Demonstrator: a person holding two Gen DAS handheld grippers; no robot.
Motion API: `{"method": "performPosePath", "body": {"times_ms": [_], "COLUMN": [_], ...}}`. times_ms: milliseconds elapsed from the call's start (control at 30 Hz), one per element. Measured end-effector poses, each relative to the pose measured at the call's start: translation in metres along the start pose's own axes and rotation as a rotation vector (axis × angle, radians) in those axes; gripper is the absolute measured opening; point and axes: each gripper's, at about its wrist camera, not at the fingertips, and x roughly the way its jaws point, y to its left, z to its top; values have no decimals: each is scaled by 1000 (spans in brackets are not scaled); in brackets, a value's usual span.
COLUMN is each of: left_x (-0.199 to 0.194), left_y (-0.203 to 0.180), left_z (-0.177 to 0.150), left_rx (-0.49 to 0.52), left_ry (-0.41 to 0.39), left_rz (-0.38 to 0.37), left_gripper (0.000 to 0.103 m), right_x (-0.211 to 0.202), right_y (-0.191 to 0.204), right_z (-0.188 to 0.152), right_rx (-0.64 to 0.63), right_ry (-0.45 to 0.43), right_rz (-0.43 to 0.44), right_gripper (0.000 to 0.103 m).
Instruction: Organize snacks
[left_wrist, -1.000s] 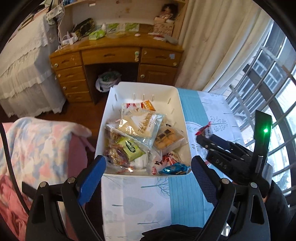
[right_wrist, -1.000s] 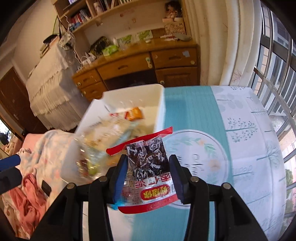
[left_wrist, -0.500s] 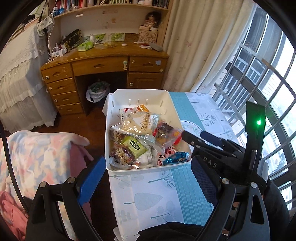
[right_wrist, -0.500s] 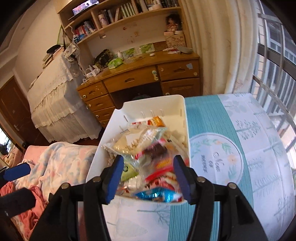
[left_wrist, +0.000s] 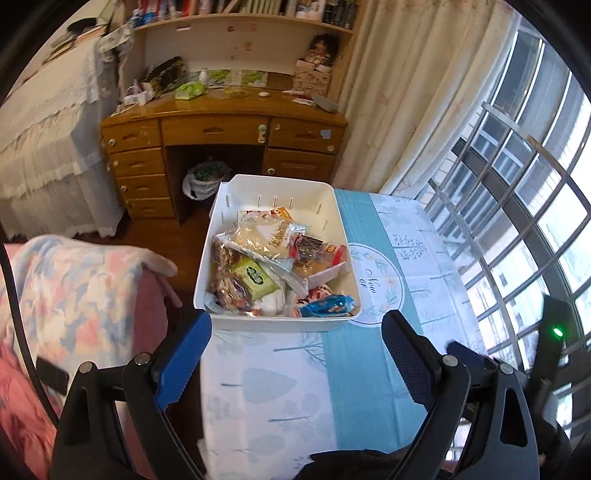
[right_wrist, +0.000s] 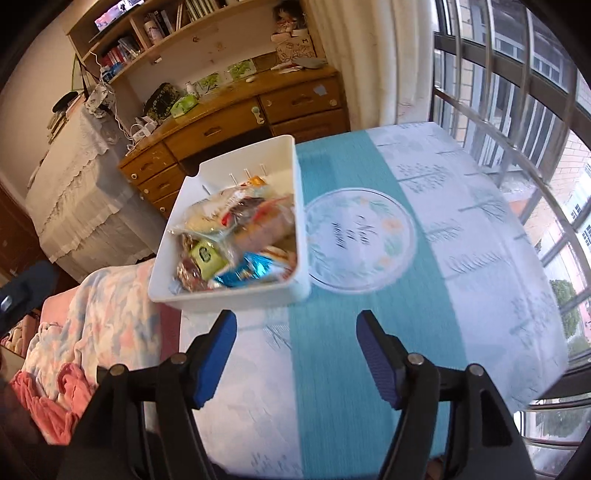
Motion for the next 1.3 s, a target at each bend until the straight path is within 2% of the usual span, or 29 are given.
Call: {"method": "performPosePath", "body": {"times_ms": [167,333,400,533,667,767,900,1133,1300], "left_x": [-14,-28,-31,-42,-49,-60,-61,-57,-58], "left_y": [-38,-78,-92,-119,-141,-153,-158,-160,-159], "left_z": [-15,-30,-37,-57,-68,-71,-75,-76,-79], "left_rx": [-8,-57,-74,-74,-60,-42,-50,-75,-77], "left_ry": [-1,11,24,4,-1,-55,-70,-44,-40], "left_rz": [31,44,51,82,109,159,203,265,299], "left_gripper": [93,93,93,93,102,102,102,102,102], "right_x": [-48,-89,-96,-111,-122,-132,-132,-133,-129], "right_y": [-32,-62,-69,-84,-96,-105,-103,-102,-101], "right_z": [-3,-3,-4,-14,-23,-22,-24,-19,-20], "right_rx": [-55,-101,-123,-155,-107,-84,-109,-154,-170], "right_ry": [-1,37,60,79,70,11,-16,-40,-22], "right_rz": [-57,-48,-46,-23,11,8,6,24,46], "right_gripper": [76,84,90,95,100,103,103,103,103]}}
